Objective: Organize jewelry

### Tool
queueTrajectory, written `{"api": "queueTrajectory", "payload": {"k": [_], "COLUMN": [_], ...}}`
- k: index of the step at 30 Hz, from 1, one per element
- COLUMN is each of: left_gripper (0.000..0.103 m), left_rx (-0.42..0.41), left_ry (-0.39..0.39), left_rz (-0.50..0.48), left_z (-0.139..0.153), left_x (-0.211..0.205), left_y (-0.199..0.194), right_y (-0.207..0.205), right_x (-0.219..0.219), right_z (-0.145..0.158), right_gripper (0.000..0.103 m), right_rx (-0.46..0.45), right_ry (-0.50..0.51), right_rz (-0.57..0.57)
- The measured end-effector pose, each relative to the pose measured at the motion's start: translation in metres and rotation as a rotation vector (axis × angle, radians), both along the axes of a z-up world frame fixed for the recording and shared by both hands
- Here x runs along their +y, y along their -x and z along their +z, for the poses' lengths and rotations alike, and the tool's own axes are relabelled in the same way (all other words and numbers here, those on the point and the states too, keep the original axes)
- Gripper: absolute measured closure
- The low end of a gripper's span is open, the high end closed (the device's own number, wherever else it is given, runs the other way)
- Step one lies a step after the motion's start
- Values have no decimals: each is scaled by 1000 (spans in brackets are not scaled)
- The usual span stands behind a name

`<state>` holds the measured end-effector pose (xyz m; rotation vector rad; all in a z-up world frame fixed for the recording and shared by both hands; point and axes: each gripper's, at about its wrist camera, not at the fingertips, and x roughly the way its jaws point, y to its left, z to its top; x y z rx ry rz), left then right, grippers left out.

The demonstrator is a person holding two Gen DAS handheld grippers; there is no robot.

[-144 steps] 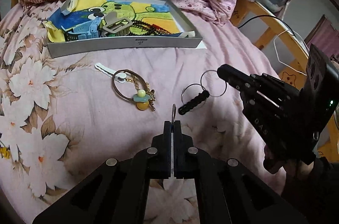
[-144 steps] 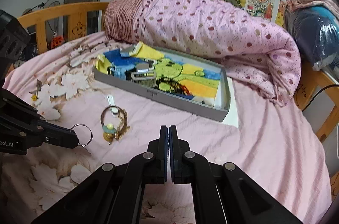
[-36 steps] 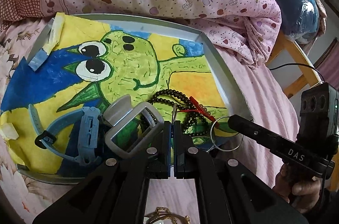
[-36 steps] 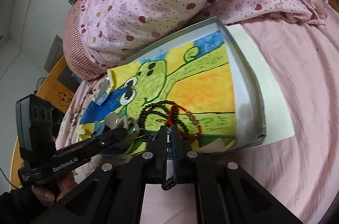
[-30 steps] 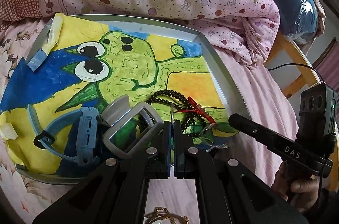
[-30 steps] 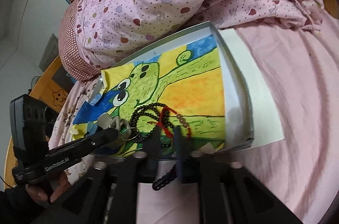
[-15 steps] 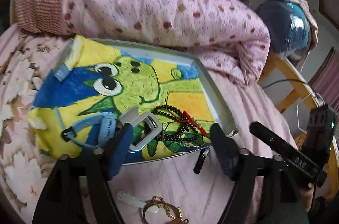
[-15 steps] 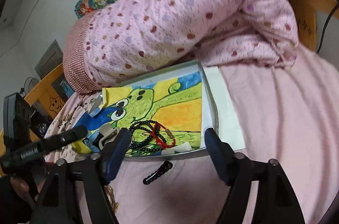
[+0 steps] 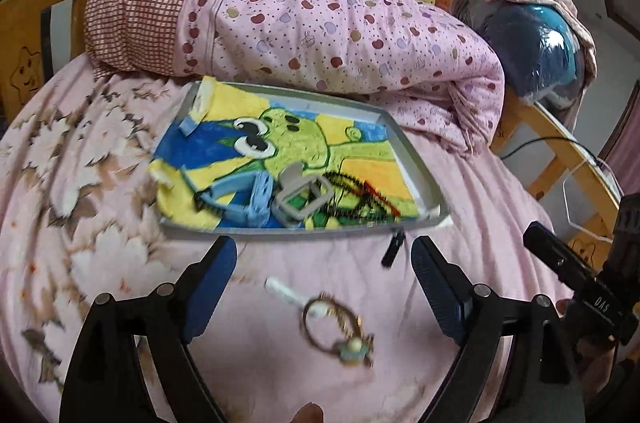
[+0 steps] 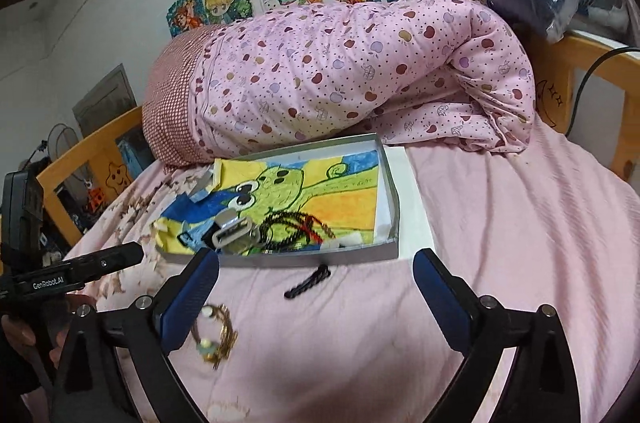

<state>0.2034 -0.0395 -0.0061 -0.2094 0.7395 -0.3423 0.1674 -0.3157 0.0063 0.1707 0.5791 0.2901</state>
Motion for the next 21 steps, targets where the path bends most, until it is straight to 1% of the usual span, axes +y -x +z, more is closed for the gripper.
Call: {"api": "queueTrajectory", "payload": {"k": [4,8,10,14,19,21], "left_gripper": [18,7,7,7,6,6], "left_rx": [-1,-9,-21,-3,45,62], "left_ry": [-31,-40,-43,-57,-104,-122], "left_rz": [18,29,31,26,-8,-18], "left_z": [1,3,4,-1,-21,-31], "left_x": [4,10,13,18,23,25], "left_y": [22,39,49,65,84,90], "right_y": [22,41,47,59,69,69], "right_x": [4,7,8,10,16,17], "right_z": [3,3,0,-12,-35,-42], "right_gripper": [3,2,1,1,1,1], "right_rx": [-2,4,17,86,184,211], "right_ry": [30,45,52,68,129,134], "right_rz": [9,5,2,3,28,33]}}
